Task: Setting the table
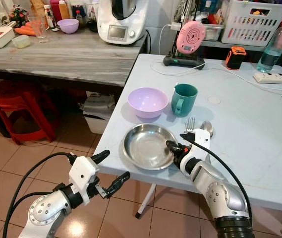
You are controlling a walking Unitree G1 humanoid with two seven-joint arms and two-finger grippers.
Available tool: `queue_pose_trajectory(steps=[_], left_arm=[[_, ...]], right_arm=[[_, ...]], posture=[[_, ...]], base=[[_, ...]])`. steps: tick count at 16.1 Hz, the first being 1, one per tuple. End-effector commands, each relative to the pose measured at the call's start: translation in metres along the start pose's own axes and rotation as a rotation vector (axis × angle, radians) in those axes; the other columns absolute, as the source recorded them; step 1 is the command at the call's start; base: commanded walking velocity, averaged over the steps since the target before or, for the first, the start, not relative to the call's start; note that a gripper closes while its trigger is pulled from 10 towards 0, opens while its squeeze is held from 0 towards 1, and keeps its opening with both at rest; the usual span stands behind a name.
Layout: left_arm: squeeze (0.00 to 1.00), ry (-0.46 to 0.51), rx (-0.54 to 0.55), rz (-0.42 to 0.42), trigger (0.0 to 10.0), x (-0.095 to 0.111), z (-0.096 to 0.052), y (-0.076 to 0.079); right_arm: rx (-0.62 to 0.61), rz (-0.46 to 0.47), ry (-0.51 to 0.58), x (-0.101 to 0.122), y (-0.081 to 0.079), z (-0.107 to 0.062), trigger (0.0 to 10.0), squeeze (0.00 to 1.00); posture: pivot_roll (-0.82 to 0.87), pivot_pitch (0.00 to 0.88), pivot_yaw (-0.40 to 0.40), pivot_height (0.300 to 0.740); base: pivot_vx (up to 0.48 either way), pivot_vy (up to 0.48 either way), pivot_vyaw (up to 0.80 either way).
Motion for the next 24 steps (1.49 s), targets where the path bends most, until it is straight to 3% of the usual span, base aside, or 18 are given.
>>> queue_pose_trajectory(steps=[1,8,11,13,14,15,16,17,18,20,24], left_arm=[[0.0,-0.011,-0.021,0.025,10.0,0.0,-0.001,0.002],[0.0,-0.007,-0.039,0.049,10.0,0.005,-0.013,0.011],[0.0,0.009,0.001,0.059,10.0,0.008,-0.016,0.011],[0.0,0.033,0.121,0.054,10.0,0.012,-0.015,-0.004],[0.0,0.055,0.241,0.029,10.0,0.017,-0.009,-0.027],[0.0,0.053,0.328,0.003,10.0,0.018,0.0,-0.051],[0.0,0.06,0.373,-0.011,10.0,0.019,0.002,-0.061],[0.0,0.074,0.471,-0.043,10.0,0.017,-0.001,-0.076],[0.0,0.079,0.509,-0.022,10.0,0.017,-0.004,-0.082],[0.0,0.096,0.54,-0.056,10.0,0.015,-0.005,-0.086],[0.0,0.092,0.526,-0.048,10.0,0.007,-0.001,-0.082]], right_arm=[[-0.025,0.02,0.005,0.006,0.004,0.001,0.0,0.0],[-0.127,0.15,0.019,0.003,0.02,-0.002,0.0,0.0],[-0.161,0.135,0.078,0.016,0.023,-0.006,0.0,0.0],[-0.18,0.124,0.13,0.023,0.022,-0.011,0.0,0.0],[-0.188,0.125,0.163,0.024,0.021,-0.016,0.0,0.0],[-0.177,0.099,0.195,0.027,0.018,-0.019,1.9,0.0],[-0.175,0.081,0.221,0.03,0.017,-0.022,2.9,0.0],[-0.165,0.051,0.257,0.034,0.015,-0.026,10.0,0.0],[-0.174,-0.024,0.303,0.041,0.016,-0.032,10.0,0.0],[-0.201,-0.055,0.352,0.048,0.019,-0.041,10.0,0.0],[-0.204,-0.181,0.381,0.053,0.018,-0.046,10.0,0.0]], posture=[[0.02,0.022,-0.005,0.74],[0.03,0.022,0.005,0.74],[0.03,0.014,0.003,0.74],[0.03,0.003,0.001,0.74],[0.03,0.0,-0.006,0.74],[0.03,0.0,-0.008,0.74],[0.03,0.0,-0.008,0.74],[0.03,0.0,-0.012,0.74],[0.03,0.0,-0.02,0.74],[0.03,0.0,-0.025,0.74],[0.02,0.0,-0.028,0.74]], base=[[0.0,0.0,0.0],[0.0,0.0,0.0],[0.0,0.0,0.0],[0.0,0.0,0.0],[0.0,0.0,0.0],[0.0,0.0,0.0],[0.0,0.0,0.0],[0.0,0.0,0.0],[0.0,0.0,0.0],[0.0,0.0,0.0],[0.0,0.234,-0.6]])
Point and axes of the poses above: a point about 5 cm out from each wrist's last joint towards the gripper, its own z axis pointing out of the wrist towards the gripper, its own x axis along the axis of the wrist's last joint, y = z × x, the point moved 6 cm from there along z, pointing out of the wrist towards the gripper, and after that the axes turned 12 degrees about -z, right-handed, at the moved point
